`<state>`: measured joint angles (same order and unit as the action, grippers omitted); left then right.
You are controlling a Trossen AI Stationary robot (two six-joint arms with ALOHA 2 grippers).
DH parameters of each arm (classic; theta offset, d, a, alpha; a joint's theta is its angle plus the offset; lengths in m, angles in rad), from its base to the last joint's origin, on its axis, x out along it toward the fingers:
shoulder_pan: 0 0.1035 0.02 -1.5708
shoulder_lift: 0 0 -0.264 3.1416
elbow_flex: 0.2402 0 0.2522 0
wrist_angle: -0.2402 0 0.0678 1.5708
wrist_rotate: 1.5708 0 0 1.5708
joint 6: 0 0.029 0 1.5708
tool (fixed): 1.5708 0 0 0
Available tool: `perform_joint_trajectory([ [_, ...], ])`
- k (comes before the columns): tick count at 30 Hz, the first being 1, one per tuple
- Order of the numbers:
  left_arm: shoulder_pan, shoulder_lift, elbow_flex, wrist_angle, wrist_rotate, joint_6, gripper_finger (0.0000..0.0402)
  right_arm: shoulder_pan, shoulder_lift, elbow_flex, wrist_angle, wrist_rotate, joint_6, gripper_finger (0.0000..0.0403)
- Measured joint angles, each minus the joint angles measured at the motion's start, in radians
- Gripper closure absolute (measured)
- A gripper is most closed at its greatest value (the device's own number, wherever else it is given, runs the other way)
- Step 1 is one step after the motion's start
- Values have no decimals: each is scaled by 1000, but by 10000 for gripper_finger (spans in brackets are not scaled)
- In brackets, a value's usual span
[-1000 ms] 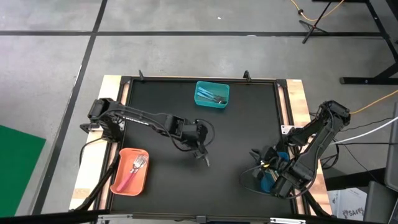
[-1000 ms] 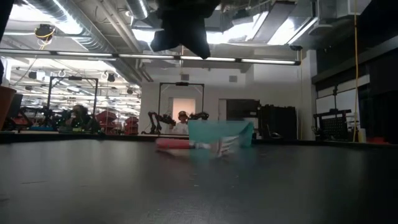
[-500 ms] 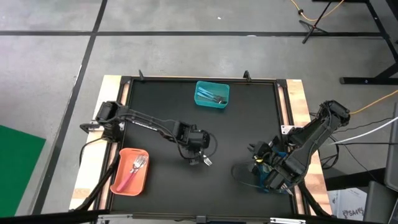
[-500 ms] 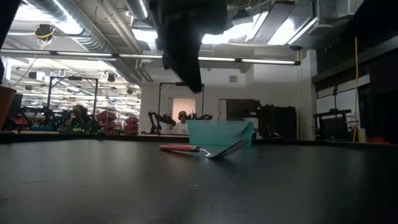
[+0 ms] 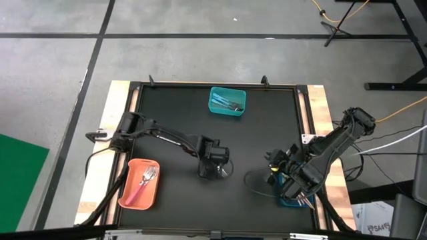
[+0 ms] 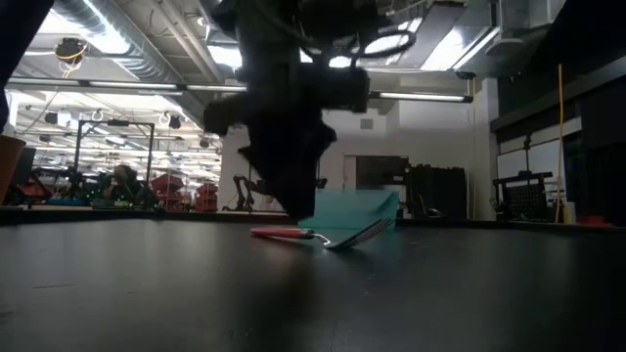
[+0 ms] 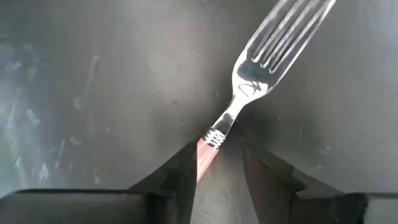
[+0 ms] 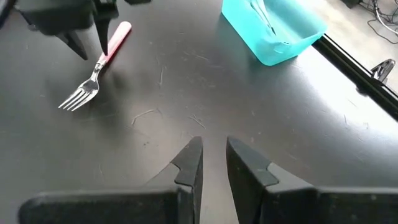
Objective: Sort silverware by color (type)
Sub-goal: Put the pink fork into the orange bin
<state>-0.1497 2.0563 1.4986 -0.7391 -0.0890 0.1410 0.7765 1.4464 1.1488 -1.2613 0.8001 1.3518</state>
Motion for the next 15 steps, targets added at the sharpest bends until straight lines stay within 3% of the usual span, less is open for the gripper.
perform_joint_trajectory([
  [15,5,58,2,23,-17,132,274,2,0,0,4,0,0,340],
])
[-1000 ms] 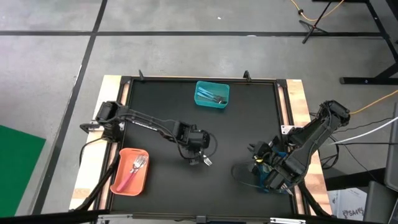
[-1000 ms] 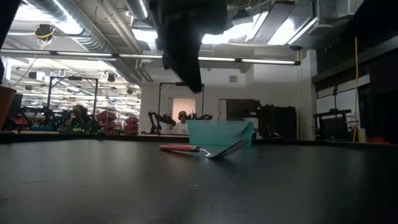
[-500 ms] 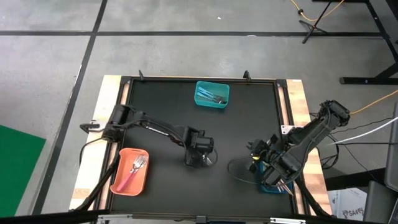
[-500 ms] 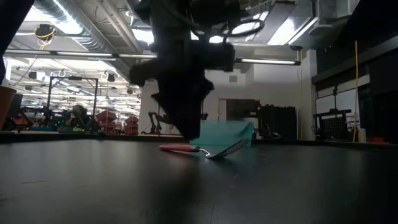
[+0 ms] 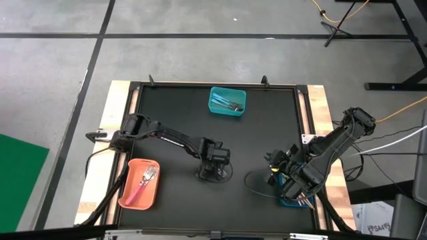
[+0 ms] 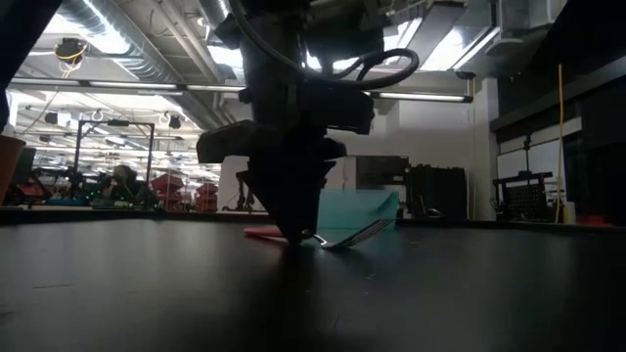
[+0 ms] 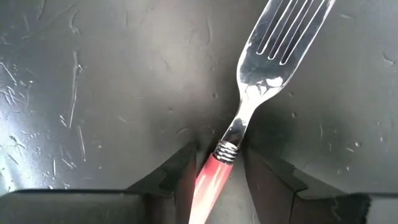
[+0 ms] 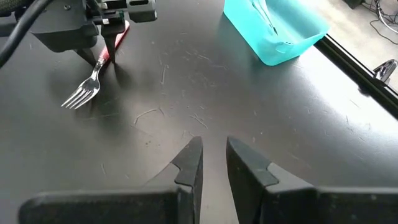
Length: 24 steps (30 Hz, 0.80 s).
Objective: Sort silverware by color (type)
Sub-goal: Put the pink fork into the orange bin
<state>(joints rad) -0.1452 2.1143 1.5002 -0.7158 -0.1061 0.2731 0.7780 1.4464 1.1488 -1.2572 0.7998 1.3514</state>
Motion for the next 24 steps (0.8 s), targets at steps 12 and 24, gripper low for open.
perform_joint_trajectory([
  [12,6,9,1,-6,32,25,318,0,0,0,0,0,0,340],
  [24,8,10,1,-11,62,-38,366,0,0,0,0,0,0,340],
])
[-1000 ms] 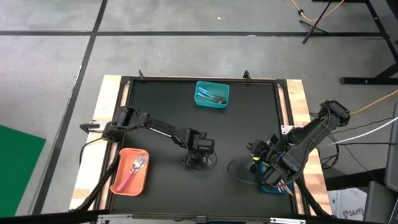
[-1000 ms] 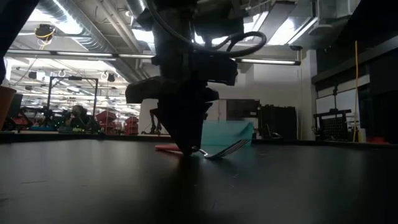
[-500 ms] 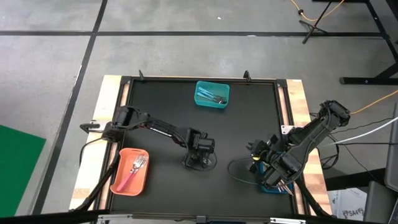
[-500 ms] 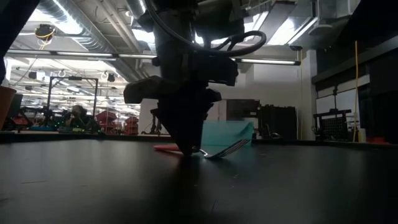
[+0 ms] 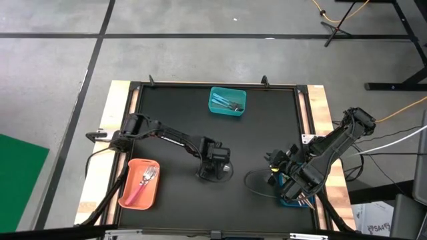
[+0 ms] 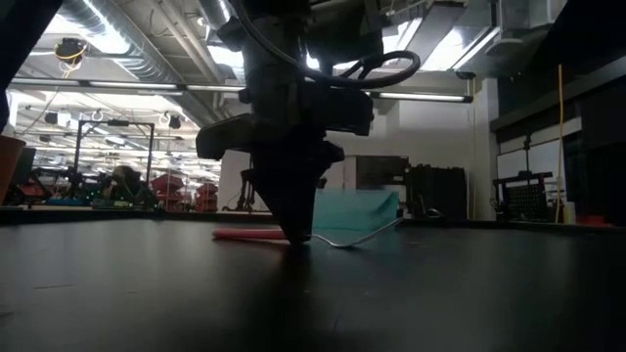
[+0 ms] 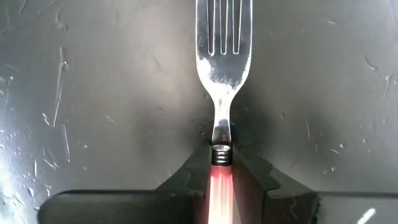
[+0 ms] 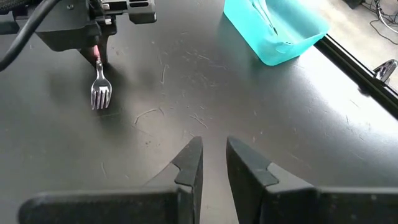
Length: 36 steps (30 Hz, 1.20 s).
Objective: Sort silverware by color (type)
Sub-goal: Put the pink fork into the orange bin
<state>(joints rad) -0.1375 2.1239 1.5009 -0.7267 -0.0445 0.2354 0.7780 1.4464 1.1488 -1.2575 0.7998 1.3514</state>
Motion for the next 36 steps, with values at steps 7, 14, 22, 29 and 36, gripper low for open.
perform_joint_trajectory([
  [7,-10,7,45,-89,9,-135,367,0,0,0,0,6,-38,340],
  [14,-23,6,163,-211,25,-262,367,0,0,0,0,28,-80,340],
  [22,-47,6,320,-411,66,-361,367,0,0,0,0,32,-139,340],
  [29,-82,4,437,-638,66,-425,366,0,0,0,0,57,-203,340],
  [36,-119,2,502,-847,66,-485,366,0,0,0,0,82,-209,340],
])
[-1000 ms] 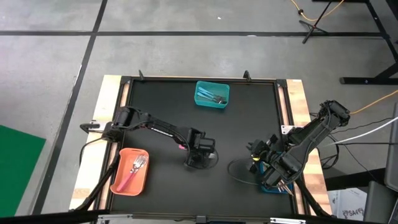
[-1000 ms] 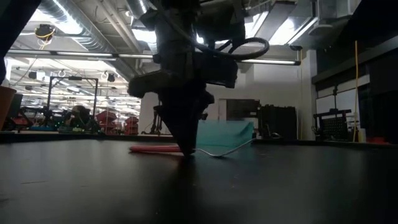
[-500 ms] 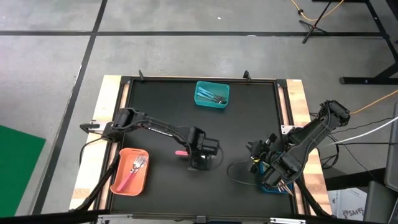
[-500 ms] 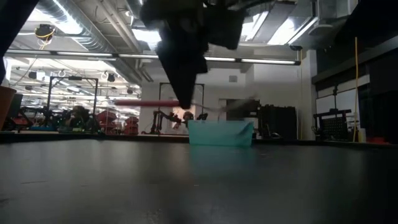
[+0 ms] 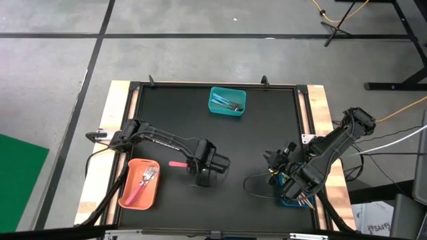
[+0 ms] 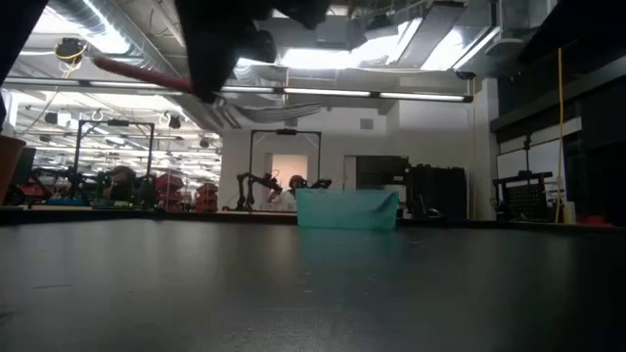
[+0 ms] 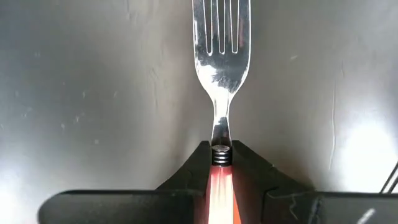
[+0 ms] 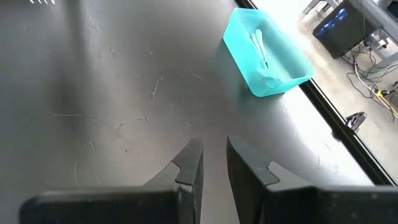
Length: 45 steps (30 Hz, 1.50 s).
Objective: Sort silverware by color (type)
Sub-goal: Put the pink fork into the orange bin
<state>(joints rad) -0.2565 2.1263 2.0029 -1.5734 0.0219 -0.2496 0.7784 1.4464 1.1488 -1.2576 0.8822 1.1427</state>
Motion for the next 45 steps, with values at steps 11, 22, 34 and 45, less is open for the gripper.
perform_joint_trajectory([
  [11,-46,-142,-62,5,-47,-148,366,0,0,0,0,0,-18,340],
  [22,-99,-519,-541,4,0,-659,365,0,0,0,4,1,-24,340],
  [34,-380,-701,-893,327,16,-1307,365,0,0,0,4,8,-24,340],
  [45,-492,-698,-987,425,25,-1502,365,0,0,0,22,8,-23,340],
])
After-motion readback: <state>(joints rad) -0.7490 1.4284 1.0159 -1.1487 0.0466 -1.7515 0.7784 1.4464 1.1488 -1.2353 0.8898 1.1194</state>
